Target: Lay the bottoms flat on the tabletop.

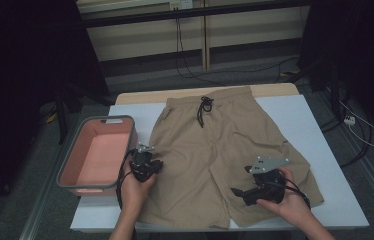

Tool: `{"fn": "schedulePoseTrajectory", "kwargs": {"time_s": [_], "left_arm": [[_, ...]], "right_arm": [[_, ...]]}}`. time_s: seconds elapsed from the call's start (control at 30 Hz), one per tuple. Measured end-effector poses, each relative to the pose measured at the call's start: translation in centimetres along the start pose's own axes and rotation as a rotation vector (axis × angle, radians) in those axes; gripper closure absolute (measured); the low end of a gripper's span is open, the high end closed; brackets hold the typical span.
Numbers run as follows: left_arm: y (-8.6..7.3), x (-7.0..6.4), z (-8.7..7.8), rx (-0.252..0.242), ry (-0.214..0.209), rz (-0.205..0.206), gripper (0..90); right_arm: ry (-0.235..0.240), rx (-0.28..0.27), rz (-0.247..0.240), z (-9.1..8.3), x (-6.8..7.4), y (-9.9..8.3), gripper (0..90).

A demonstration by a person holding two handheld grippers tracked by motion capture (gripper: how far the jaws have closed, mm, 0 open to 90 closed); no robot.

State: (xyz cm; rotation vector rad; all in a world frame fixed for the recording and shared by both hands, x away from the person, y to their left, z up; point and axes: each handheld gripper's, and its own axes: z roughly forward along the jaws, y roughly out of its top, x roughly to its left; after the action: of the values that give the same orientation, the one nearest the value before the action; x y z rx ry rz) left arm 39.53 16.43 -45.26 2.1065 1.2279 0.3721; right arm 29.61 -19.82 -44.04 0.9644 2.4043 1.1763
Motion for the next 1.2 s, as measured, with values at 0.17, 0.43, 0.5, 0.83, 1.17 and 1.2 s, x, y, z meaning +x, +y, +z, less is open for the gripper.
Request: {"fn": "schedulePoseTrajectory", "kwargs": {"time_s": [0.17, 0.43, 0.5, 0.83, 1.17, 1.2], "left_arm": [[0.2, -0.2, 0.0, 0.014, -0.001, 0.021, 90.0], [0.5, -0.6, -0.1, 0.004, 0.001, 0.026, 90.0], [0.7, -0.8, -0.4, -0.008, -0.017, 0.028, 90.0], [1.1, -1.3, -1.1, -0.043, -0.076, 0.022, 90.0], [2.2, -3.7, -1.0, -0.097, -0.105, 0.097, 90.0], [2.1, -3.3, -1.1, -0.113, -0.094, 0.083, 90.0]], "right_arm": [[0.000, -0.002, 0.000, -0.1, 0.0, 0.0, 14.7], [0.000, -0.002, 0.000, -0.1, 0.0, 0.0, 14.8], [0.001, -0.001, -0.001, -0.1, 0.0, 0.0, 14.7], [0.002, -0.004, -0.004, -0.1, 0.1, 0.0, 14.7], [0.006, -0.004, -0.006, 0.0, 0.2, 0.1, 14.4], [0.006, -0.004, -0.007, -0.1, 0.2, 0.0, 14.5]]}}
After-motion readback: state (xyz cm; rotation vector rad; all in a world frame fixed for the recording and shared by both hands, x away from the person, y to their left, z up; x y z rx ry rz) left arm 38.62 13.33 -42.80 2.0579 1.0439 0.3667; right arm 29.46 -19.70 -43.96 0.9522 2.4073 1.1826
